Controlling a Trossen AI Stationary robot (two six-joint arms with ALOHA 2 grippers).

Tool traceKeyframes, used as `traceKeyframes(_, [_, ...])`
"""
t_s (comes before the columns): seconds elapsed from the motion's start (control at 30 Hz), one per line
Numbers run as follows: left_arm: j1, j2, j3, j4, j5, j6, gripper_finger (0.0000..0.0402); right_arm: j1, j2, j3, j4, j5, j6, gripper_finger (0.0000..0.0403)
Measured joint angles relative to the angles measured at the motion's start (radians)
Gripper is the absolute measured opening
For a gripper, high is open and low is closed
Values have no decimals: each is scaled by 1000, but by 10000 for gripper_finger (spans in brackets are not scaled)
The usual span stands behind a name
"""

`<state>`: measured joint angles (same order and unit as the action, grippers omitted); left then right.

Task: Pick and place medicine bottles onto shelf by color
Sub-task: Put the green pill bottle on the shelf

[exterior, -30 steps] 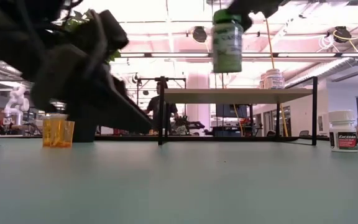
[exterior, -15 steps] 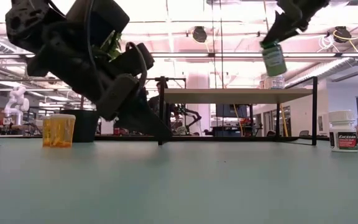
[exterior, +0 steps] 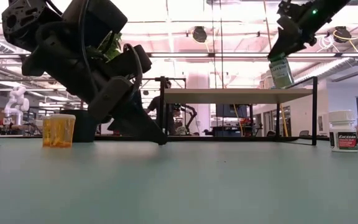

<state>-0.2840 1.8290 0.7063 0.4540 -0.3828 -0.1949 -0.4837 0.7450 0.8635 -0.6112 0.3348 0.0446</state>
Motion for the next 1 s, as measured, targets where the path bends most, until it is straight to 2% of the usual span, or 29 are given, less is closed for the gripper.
traceKeyframes(0.13, [0, 0, 0, -13, 0, -9, 360, -27, -3, 0, 13, -48, -8, 210])
traceKeyframes(0.4, [-2, 0, 0, -15, 0, -17, 360, -55, -19, -61, 110, -53, -51, 210])
traceKeyframes(0.53, [-2, 0, 0, -14, 0, -24, 360, -71, -18, -62, 94, -57, -57, 210])
traceKeyframes(0.73, [3, 0, 0, -5, 0, -21, 360, -114, -18, -62, 105, -149, -68, 210])
traceKeyframes(1.0, [5, 0, 0, -5, -1, -25, 360, -174, -18, -62, 94, -157, -78, 210])
